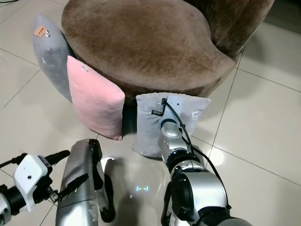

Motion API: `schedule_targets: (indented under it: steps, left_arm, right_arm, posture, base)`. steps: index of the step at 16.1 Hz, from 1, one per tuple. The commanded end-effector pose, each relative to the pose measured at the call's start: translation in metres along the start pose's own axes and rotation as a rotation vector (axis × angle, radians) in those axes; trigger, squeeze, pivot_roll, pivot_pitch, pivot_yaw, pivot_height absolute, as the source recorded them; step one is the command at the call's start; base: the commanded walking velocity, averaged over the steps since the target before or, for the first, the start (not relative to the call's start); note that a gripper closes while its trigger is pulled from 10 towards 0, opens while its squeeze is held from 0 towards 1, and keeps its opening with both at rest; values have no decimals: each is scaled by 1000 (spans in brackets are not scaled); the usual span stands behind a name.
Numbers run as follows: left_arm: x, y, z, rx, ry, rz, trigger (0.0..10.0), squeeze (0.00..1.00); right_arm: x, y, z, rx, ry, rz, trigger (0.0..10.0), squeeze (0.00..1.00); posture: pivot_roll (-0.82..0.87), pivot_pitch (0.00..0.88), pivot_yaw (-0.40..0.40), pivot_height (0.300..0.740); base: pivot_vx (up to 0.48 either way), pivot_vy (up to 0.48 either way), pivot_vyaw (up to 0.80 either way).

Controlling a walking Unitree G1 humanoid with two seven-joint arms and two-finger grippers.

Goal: Move the pillow to the sofa from floor

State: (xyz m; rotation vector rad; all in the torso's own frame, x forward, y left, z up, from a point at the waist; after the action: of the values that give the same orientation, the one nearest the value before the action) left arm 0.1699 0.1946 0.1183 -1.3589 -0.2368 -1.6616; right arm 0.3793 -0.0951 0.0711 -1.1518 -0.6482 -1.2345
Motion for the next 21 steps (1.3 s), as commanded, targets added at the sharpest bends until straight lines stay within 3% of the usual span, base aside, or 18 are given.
schedule_targets:
  steps: [1, 3, 7, 9, 12, 15, 16, 17, 19, 20, 21]
  left_arm:
    - [-4, -1, -4, 4, -2, 17, 10000, 0]
    - [-14, 8, -8, -4, 3, 14, 10000, 0]
    - [7, 14, 4, 88, 20, -43, 10000, 0]
    - [10, 25, 12, 154, 23, -63, 10000, 0]
    - [17, 45, 41, 352, -4, -99, 10000, 0]
    - [35, 57, 54, 427, 2, -158, 10000, 0]
    - [40, 59, 58, 452, 6, -169, 10000, 0]
    - [43, 59, 62, 469, 8, -176, 10000, 0]
    - [52, 59, 70, 515, 18, -192, 10000, 0]
    - [57, 58, 74, 541, 19, -207, 10000, 0]
    - [64, 61, 79, 577, 17, -231, 10000, 0]
  right_arm:
    - [-17, -4, -6, -14, 3, 56, 0, 0]
    - [-22, -6, -12, -12, 16, 51, 0, 0]
    - [-15, -14, -31, 33, 98, -93, 0, 0]
    - [-4, -17, -32, 58, 92, -169, 0, 0]
    - [58, -34, -14, 168, 102, -408, 0, 0]
    - [120, -57, 6, 277, 117, -559, 0, 0]
    - [138, -66, 15, 327, 132, -593, 980, 0]
    - [155, -73, 21, 355, 148, -614, 10000, 0]
    - [192, -93, 34, 441, 198, -703, 10000, 0]
    - [200, -98, 34, 434, 210, -723, 10000, 0]
    - [194, -96, 31, 403, 233, -703, 10000, 0]
  posture:
    - [208, 231, -13, 477]
    - [194, 199, -34, 477]
    - [133, 89, -67, 477]
    - [82, 21, -64, 477]
    - [16, 0, -47, 477]
    - [6, 0, -44, 477]
    - [0, 0, -42, 477]
    - [-6, 0, -41, 477]
    - [8, 0, -52, 477]
    - [16, 0, -57, 477]
    - [22, 0, -64, 482]
  base:
    - [0, 0, 0]
    - [0, 0, 0]
    - [0, 0, 0]
    - [0, 0, 0]
    - [0, 0, 0]
    - [0, 0, 0]
    - [0, 0, 0]
    - [0, 0, 0]
    - [0, 0, 0]
    - [0, 0, 0]
    - [0, 0, 0]
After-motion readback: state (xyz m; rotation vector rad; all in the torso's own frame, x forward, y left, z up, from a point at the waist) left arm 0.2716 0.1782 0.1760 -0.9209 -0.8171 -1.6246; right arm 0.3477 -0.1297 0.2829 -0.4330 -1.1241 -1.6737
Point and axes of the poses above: a point about 5 cm out from each wrist's last joint towards the gripper, its own y axis pointing out of the wrist towards the gripper, its own x axis along the axis of the wrist's last joint, z = x × y, the point moved 2 cm from there along y, pointing out of the wrist towards the gripper, and after that the axes turned 12 degrees about y, right-handed, at the moved point
